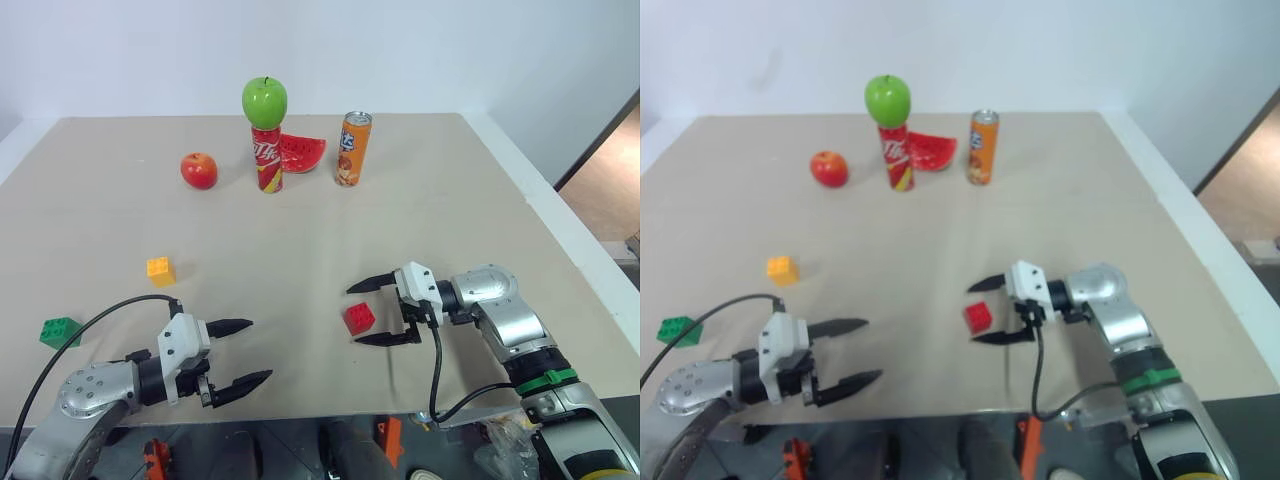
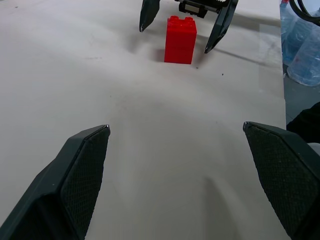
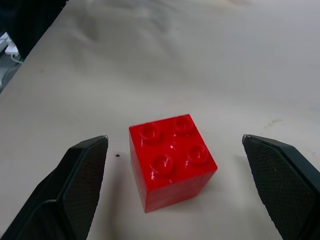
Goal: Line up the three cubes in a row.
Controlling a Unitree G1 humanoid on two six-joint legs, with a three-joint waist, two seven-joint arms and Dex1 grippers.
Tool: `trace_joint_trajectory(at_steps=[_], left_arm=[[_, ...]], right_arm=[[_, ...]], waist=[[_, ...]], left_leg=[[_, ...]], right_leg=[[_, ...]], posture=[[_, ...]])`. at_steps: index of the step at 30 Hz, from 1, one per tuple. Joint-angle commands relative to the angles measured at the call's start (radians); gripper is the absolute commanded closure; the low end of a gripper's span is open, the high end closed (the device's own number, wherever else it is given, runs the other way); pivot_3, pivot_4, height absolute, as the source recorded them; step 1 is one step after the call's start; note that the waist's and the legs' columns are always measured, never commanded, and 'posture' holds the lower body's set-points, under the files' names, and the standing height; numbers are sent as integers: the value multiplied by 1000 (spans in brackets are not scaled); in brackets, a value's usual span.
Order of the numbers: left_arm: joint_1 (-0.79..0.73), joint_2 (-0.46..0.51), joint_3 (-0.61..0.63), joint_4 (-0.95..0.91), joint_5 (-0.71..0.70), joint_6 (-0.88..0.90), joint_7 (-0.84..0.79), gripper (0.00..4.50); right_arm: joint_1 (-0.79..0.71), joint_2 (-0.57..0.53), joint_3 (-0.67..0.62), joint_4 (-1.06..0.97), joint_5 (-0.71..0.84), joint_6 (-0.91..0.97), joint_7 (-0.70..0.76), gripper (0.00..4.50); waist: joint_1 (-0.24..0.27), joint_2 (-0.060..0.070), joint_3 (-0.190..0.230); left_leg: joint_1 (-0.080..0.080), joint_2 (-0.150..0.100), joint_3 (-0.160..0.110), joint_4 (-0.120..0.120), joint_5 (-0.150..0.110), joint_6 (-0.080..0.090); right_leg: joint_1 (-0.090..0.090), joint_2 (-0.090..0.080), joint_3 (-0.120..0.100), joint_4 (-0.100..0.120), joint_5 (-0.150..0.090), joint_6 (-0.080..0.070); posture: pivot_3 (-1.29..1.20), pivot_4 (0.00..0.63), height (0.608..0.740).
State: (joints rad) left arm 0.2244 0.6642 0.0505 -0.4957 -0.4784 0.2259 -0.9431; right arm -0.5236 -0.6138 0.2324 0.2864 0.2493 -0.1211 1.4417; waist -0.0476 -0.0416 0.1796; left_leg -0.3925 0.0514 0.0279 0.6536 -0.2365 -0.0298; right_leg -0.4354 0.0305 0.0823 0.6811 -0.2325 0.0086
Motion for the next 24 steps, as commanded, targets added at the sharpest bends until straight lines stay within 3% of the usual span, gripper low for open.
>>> trace_joint_trajectory(at_steps=[1, 8, 18, 24], left_arm=[[-2, 0, 10, -30, 3, -14, 11, 0], [-4, -1, 6, -21, 12, -20, 16, 0], [-42, -4, 10, -19, -7, 22, 44, 0], [-67, -23, 31, -8, -29, 54, 83, 0]], right_arm=[[-26, 13, -2, 27, -3, -27, 25, 825], [-35, 31, -6, 44, -5, -29, 30, 3225], [-68, 49, -24, 12, 19, 61, -11, 3227], [-186, 159, 12, 72, -26, 158, -100, 3227]], waist=[[0, 0, 0], [0, 0, 0], [-1, 0, 0], [-2, 1, 0]], left_leg=[[0, 0, 0, 0, 0, 0], [0, 0, 0, 0, 0, 0], [0, 0, 0, 0, 0, 0], [1, 2, -1, 0, 0, 0]], right_leg=[[0, 0, 0, 0, 0, 0], [0, 0, 0, 0, 0, 0], [0, 0, 0, 0, 0, 0], [0, 2, 0, 1, 2, -1]], posture=[[0, 150, 740], [0, 150, 740], [0, 150, 740], [0, 150, 740]])
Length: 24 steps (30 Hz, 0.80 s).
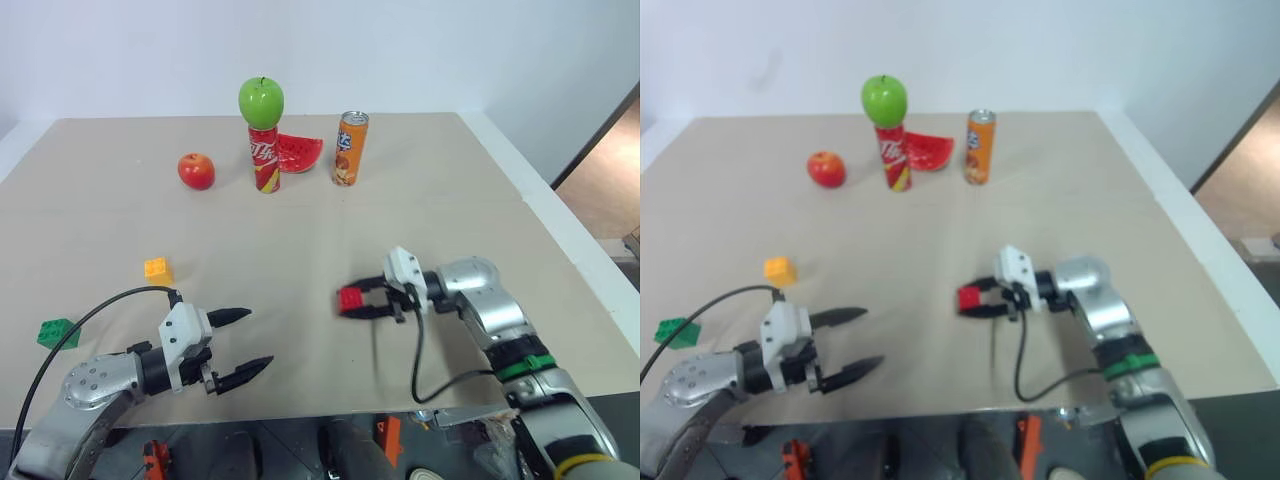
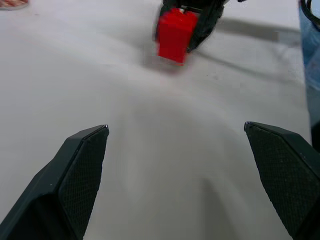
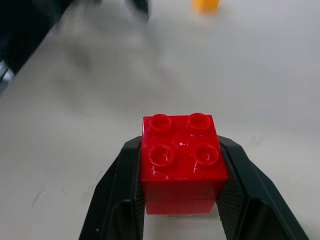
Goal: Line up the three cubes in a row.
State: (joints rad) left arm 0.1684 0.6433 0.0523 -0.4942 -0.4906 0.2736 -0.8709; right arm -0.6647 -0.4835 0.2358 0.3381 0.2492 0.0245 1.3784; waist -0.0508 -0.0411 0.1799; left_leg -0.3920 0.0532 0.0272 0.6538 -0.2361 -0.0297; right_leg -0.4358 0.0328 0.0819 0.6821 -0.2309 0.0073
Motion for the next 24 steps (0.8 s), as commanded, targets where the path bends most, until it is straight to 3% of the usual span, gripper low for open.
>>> trace_joint_trajectory(at_steps=[1, 10, 24], left_arm=[[-13, -2, 29, -9, -17, 8, 12, 0], [3, 9, 38, -20, -11, -2, 6, 0], [-3, 3, 21, -20, 1, -6, 9, 0]], right_arm=[[-61, 45, 18, 36, -36, 18, -39, 3227], [-71, 43, 61, 82, -78, 32, 18, 3227], [-71, 55, 47, 156, -96, 45, -23, 3227]], waist=[[2, 0, 0], [4, 0, 0], [3, 0, 0]], left_leg=[[0, 0, 0, 0, 0, 0], [-2, -2, 1, 0, 0, 0], [0, -1, 1, 0, 0, 0]], right_leg=[[0, 0, 0, 0, 0, 0], [-1, -3, 0, 0, -2, 0], [0, -1, 0, 0, 0, 0]], posture=[[0, 150, 740], [0, 150, 740], [0, 150, 740]])
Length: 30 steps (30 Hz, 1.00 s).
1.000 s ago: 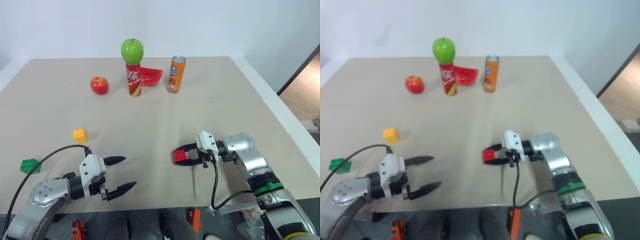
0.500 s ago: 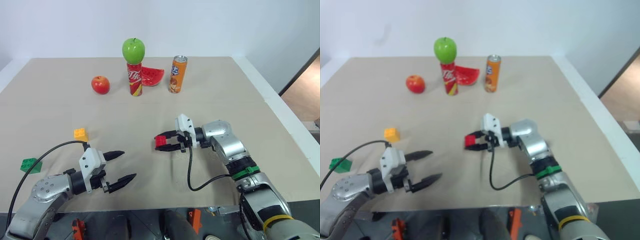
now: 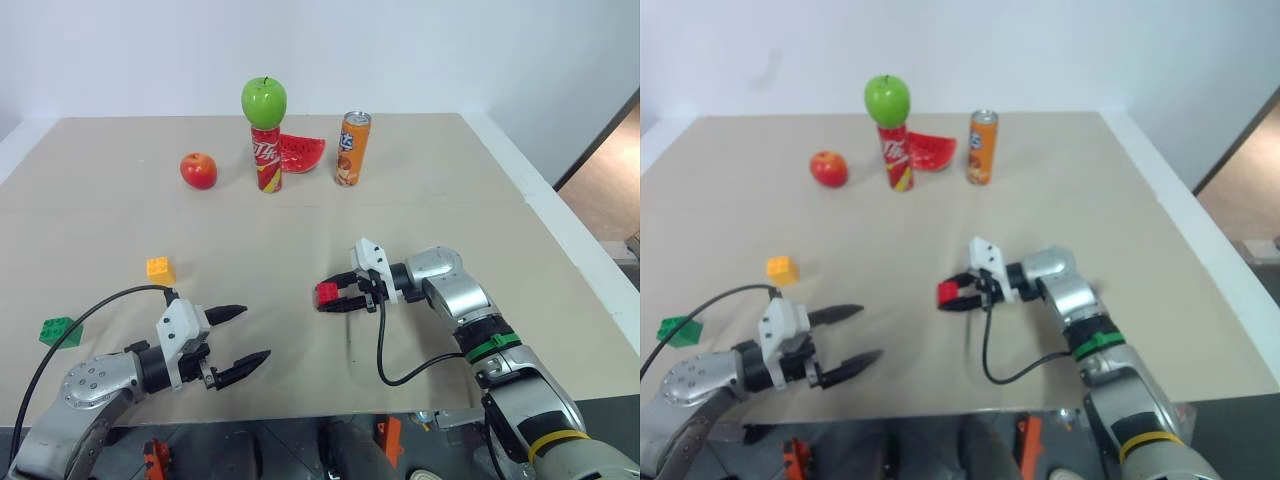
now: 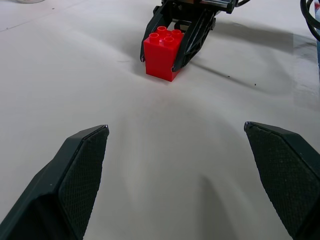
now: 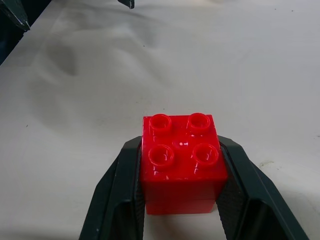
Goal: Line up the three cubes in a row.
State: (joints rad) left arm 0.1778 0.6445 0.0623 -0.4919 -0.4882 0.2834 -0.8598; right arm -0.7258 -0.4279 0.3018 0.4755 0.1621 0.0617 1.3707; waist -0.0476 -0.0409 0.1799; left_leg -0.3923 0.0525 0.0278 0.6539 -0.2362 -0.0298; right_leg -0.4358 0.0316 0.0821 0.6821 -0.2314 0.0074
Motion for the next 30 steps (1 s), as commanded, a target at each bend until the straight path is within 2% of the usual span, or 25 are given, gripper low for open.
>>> trace_joint_trajectory(at_steps=[1, 2, 8, 12, 19, 26, 30], left_arm=[[-13, 1, 11, -23, -2, -16, -2, 0], [-14, 0, 8, -23, -1, -16, -2, 0], [-21, -3, 1, -19, 2, -16, 0, 0], [-20, -13, 14, -22, 7, -20, 22, 0], [35, -111, 149, -70, -13, -7, 206, 0], [132, -310, 357, -210, -28, 28, 549, 0], [149, -366, 471, -236, -96, 65, 669, 0]], right_arm=[[-8, -1, -19, 17, -8, 13, -15, 2727], [-7, -2, -19, 15, -7, 15, -14, 2158], [-11, 2, -41, -30, 21, 44, -22, 85], [-5, -10, -74, -124, 72, 95, -17, 32], [21, -56, -149, -354, 178, 227, -43, 32], [39, -59, -174, -551, 274, 351, -109, 32], [45, -51, -160, -583, 288, 365, -127, 32]], waist=[[0, 0, 0], [0, 0, 0], [0, 0, 0], [0, 0, 0], [0, 0, 0], [-1, 0, 0], [-1, 0, 0]], left_leg=[[0, 0, 0, 0, 0, 0], [0, 0, 0, 0, 0, 0], [0, 0, 0, 0, 0, 0], [-1, 0, 0, -1, 0, 0], [-1, 0, 0, -1, 0, 0], [-1, 0, -1, -1, 0, 0], [-1, 0, -1, 0, 0, 0]], right_leg=[[0, 0, 0, 0, 0, 0], [0, 0, 0, 0, 0, 0], [-1, 0, 0, 0, 0, 0], [-1, 0, 0, 0, 0, 0], [-1, 0, 0, 0, 0, 0], [-1, 0, 0, 0, 0, 0], [0, 0, 0, 0, 0, 0]], posture=[[0, 150, 740], [0, 150, 740], [0, 150, 740], [0, 150, 740], [0, 150, 740], [0, 150, 740], [0, 150, 740]])
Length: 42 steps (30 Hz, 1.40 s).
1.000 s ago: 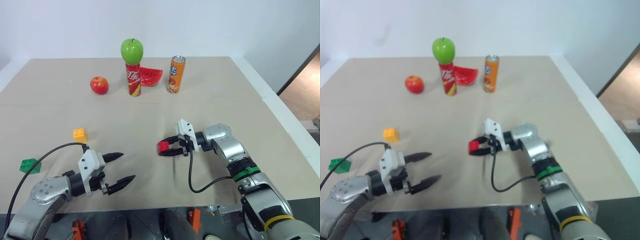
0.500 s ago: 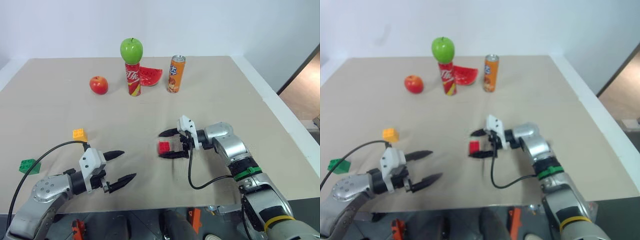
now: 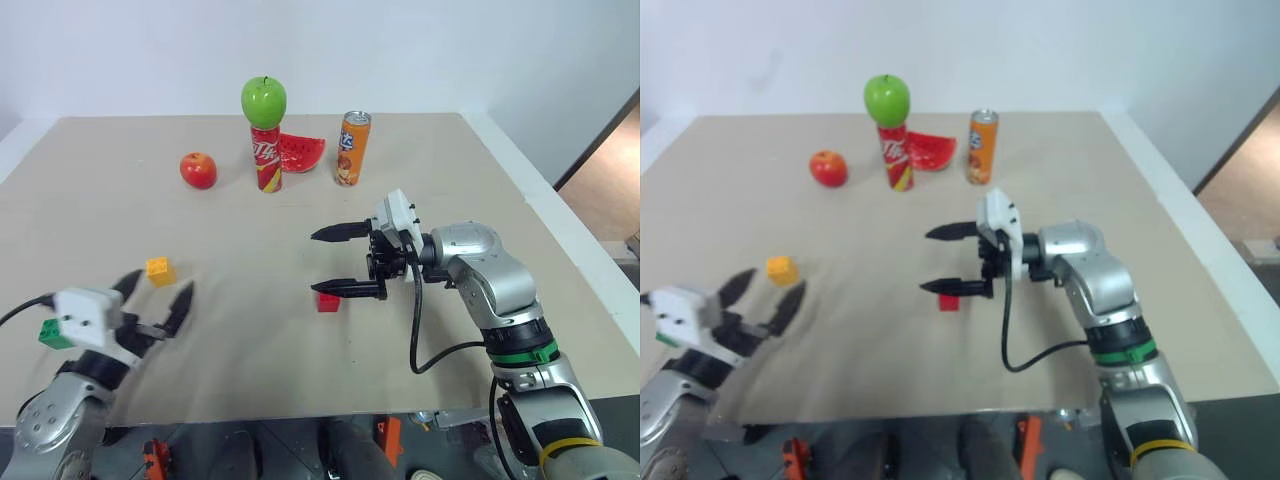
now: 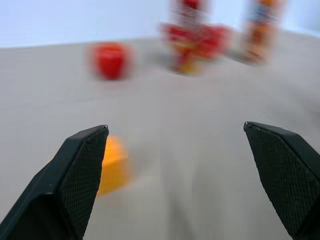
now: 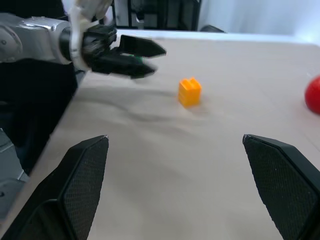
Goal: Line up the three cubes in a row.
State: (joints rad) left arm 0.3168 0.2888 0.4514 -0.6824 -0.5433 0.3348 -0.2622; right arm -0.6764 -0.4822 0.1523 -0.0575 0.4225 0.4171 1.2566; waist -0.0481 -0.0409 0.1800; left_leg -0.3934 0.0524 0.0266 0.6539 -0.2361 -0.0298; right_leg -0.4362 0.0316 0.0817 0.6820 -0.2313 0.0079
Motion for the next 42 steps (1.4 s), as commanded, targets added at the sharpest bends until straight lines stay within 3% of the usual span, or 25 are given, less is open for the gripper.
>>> trace_joint_trajectory(at_steps=[1, 10, 18, 29, 42], left_arm=[[28, -13, 112, -43, -43, 7, 79, 0], [131, -14, 284, 43, -154, -25, 48, 0], [142, 25, 320, 150, -160, -29, 25, 0], [115, 107, 307, 312, -110, -41, -52, 0], [52, 133, 243, 397, -30, -35, -83, 0]], right_arm=[[-6, 3, -4, -50, 31, 14, -8, 32], [-28, 41, 21, -7, 17, -65, 23, 32], [-39, 49, 37, 27, 2, -114, 30, 32], [-24, 34, 40, 40, -25, -160, 30, 32], [5, 12, 33, 25, -43, -185, 13, 32]], waist=[[0, 0, 0], [-3, 0, 0], [-3, -1, 0], [-3, -1, 0], [-3, -2, -1]], left_leg=[[0, 0, 0, 0, 0, 0], [0, 0, 1, 0, 0, 0], [0, 0, 1, 0, 0, 0], [0, 0, 1, -1, 0, -1], [0, 1, 2, -1, 0, -1]], right_leg=[[0, 0, 0, 0, 0, 0], [-1, 0, 0, 0, -2, -4], [-1, 0, 1, 0, -3, -5], [-2, 0, 0, 0, -3, -6], [-2, 0, 0, 0, -3, -6]], posture=[[0, 150, 740], [0, 150, 740], [0, 150, 740], [0, 150, 740], [0, 150, 740]])
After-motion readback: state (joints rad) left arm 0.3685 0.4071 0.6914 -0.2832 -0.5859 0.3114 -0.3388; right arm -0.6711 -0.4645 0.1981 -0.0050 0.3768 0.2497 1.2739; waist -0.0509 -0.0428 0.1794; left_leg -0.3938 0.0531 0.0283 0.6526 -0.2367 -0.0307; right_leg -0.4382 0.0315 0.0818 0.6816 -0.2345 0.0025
